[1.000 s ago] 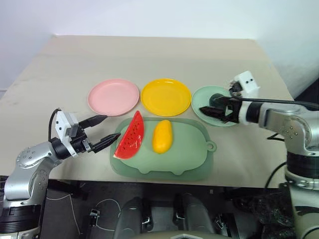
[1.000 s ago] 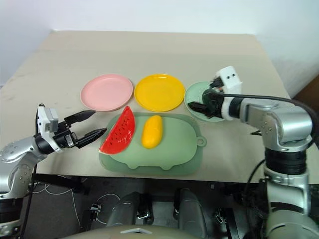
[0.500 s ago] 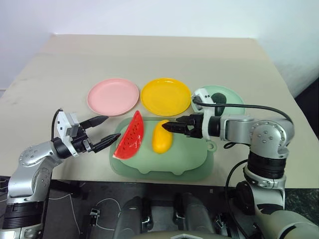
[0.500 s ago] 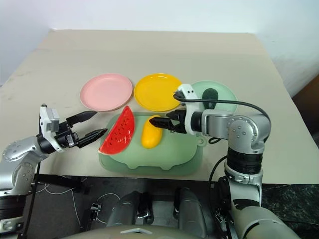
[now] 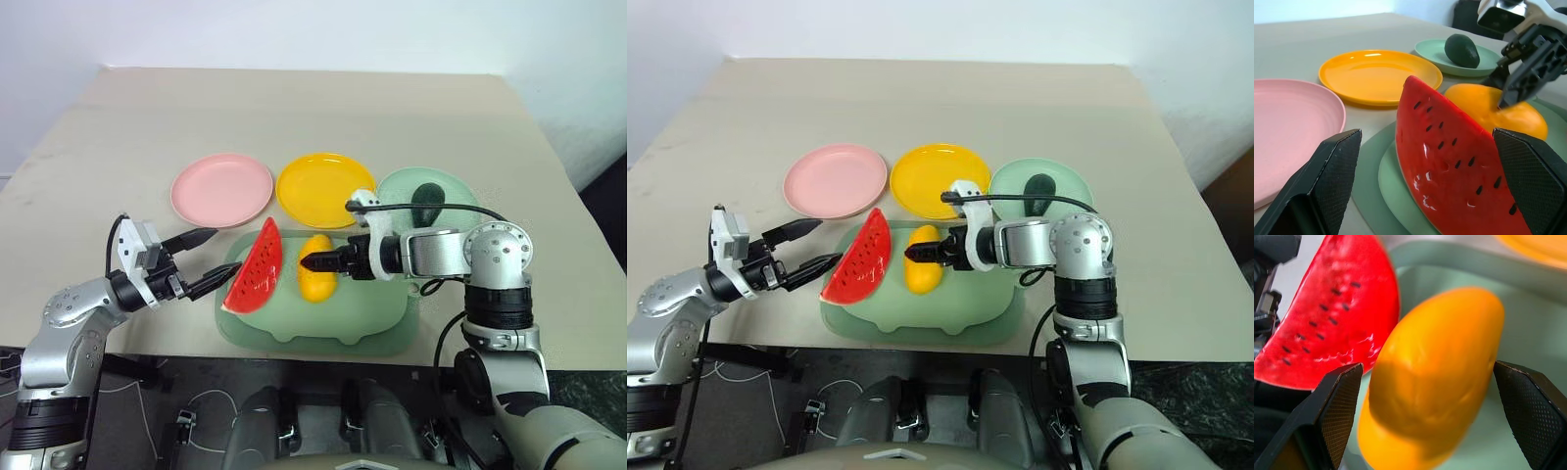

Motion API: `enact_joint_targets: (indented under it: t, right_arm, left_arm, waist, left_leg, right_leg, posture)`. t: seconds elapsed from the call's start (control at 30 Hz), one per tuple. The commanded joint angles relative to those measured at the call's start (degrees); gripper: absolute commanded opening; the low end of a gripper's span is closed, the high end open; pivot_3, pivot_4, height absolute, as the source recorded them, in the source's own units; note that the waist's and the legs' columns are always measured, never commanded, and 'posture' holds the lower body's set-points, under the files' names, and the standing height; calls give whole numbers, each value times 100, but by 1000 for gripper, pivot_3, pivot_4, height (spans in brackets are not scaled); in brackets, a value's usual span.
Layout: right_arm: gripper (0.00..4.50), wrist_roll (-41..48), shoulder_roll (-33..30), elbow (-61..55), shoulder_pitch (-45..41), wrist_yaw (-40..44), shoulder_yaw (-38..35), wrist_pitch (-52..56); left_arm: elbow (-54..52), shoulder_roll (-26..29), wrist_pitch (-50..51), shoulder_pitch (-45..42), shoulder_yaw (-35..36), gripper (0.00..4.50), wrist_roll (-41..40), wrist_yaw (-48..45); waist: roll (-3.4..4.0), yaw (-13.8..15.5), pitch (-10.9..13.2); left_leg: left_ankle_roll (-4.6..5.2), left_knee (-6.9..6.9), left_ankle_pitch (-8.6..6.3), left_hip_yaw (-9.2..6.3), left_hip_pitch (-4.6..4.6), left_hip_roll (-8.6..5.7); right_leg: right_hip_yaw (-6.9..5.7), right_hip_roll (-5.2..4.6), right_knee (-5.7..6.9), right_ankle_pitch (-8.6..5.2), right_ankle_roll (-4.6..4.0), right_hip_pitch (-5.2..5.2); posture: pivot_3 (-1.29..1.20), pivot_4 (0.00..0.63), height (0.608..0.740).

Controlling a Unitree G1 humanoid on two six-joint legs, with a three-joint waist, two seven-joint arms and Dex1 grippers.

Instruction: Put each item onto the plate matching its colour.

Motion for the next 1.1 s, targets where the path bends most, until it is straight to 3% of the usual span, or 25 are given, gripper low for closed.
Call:
enact_joint_targets:
  t: [0.03, 0.23, 0.53, 0.77, 0.9, 1.1]
  right_arm:
    - [4466, 395, -69, 6, -148, -223, 185, 38]
    - [3221, 563, -265, -75, -223, -309, 231, 38]
    - [3221, 521, -689, 15, -1001, 114, -296, 14]
    - [3221, -1616, -984, 1328, -1659, 1488, 572, -1940]
    - [3221, -2880, -740, 2701, -2072, 2343, 1232, -3211]
    - [3221, -3971, -31, 4476, -2759, 3166, 1443, -4374]
  left_arm:
    - [-214, 63, 28, -110, 39, 4500, -59, 22]
    - [-220, 63, 43, -78, 72, 4500, -60, 6]
    - [-265, 92, 79, -19, 137, 4500, -95, 6]
    - [-277, 57, 45, 48, 164, 4500, -79, 55]
    - [-367, 42, 18, 181, 209, 4500, -90, 75]
    - [-626, 65, 51, 432, 349, 4500, -138, 203]
  waist:
    - [0, 8, 0]
    - [0, 10, 0]
    - [0, 11, 0]
    - [0, 7, 0]
    - [1, -35, 0]
    - [2, -157, 1]
  left_leg:
    - [0, 0, 0, 0, 0, 0]
    - [0, 0, 0, 1, 0, 0]
    - [2, 1, 1, 2, 0, 0]
    - [2, 3, 1, 5, 1, 0]
    - [1, 2, 1, 9, 1, 1]
    - [-2, 2, 5, 14, -9, 1]
  right_leg:
    - [0, 0, 0, 0, 0, 0]
    - [0, 1, 0, 0, 1, 1]
    - [1, 2, 1, 1, 2, 0]
    - [1, 2, 2, 0, 3, 1]
    - [1, 4, 5, 0, 4, -2]
    - [1, 6, 24, -1, 6, -21]
  posture:
    - [0, 150, 696]
    - [0, 150, 696]
    - [0, 150, 696]
    - [0, 150, 696]
    - [0, 150, 696]
    - [0, 150, 696]
